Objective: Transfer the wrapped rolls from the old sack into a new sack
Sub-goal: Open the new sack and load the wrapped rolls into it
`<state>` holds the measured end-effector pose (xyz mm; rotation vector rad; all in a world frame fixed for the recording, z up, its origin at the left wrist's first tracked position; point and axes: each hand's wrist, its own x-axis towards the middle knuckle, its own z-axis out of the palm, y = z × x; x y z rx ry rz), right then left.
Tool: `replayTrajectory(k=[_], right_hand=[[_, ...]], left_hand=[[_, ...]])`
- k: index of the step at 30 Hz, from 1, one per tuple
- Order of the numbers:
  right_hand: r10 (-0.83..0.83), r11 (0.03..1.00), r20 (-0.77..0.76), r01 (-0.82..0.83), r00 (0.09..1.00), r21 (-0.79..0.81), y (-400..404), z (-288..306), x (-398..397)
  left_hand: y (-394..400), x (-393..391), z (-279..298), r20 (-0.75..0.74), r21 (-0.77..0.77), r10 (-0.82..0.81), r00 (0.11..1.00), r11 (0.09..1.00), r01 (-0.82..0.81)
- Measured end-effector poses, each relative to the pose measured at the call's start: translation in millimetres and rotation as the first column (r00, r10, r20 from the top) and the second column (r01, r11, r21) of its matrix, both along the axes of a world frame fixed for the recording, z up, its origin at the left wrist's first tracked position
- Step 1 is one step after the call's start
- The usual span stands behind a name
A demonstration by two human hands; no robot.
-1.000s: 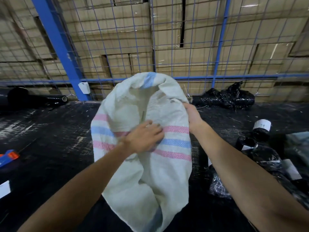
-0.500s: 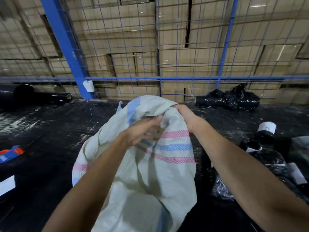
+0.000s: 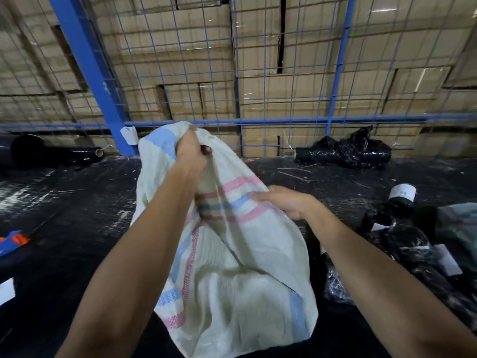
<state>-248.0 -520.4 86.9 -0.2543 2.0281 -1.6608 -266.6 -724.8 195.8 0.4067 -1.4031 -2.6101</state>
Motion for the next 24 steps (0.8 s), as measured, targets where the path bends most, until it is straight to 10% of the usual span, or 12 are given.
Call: replayTrajectory(k=[4, 8, 9, 11, 12, 14, 19, 24], right_hand=[[-0.163, 0.839, 0.208, 0.246, 0.965, -0.485, 11.0, 21.2, -0.7], [-0.273, 0.8, 0.102, 0.284, 0.957, -0.528, 12.7, 46.3, -10.6], [-0.255, 0.797, 0.108, 0.273, 0.961, -0.539, 12.3, 51.0, -10.8], [-0.176, 0.809, 0.137, 0.223, 0.975, -0.545, 11.0, 57.2, -11.4], [-0.139, 0.81, 0.141, 0.194, 0.98, -0.554, 9.8, 60.0, -9.3], [-0.031, 0.807, 0.135, 0.105, 0.99, -0.581, 6.8, 61.0, -9.4], [0.036, 0.947, 0.126, 0.007, 0.991, -0.321, 4.6, 69.2, -4.4], [0.196, 0.879, -0.268, -0.048, 0.943, 0.473, 12.0, 76.6, -1.1]], left_hand=[[1.6, 17.8, 11.8, -0.02, 0.161, -0.133, 0.991, 0.978, 0.134], [38.6, 50.9, -3.8, -0.102, -0.5, -0.244, 0.965, 0.851, 0.162], [39.9, 49.6, -8.2, -0.28, -0.708, -0.189, 0.941, 0.703, -0.069], [39.0, 48.0, -11.8, -0.54, -0.825, -0.398, 0.742, 0.073, -0.561], [36.6, 44.9, -13.9, -0.458, -0.719, -0.547, 0.701, -0.236, -0.654], [33.5, 38.8, -14.9, -0.222, -0.587, -0.568, 0.792, -0.571, -0.574], [27.7, 15.7, -16.2, -0.166, -0.588, -0.253, 0.953, -0.75, -0.301], [6.3, 4.9, 0.6, -0.271, -0.659, -0.093, 0.958, -0.707, -0.255]])
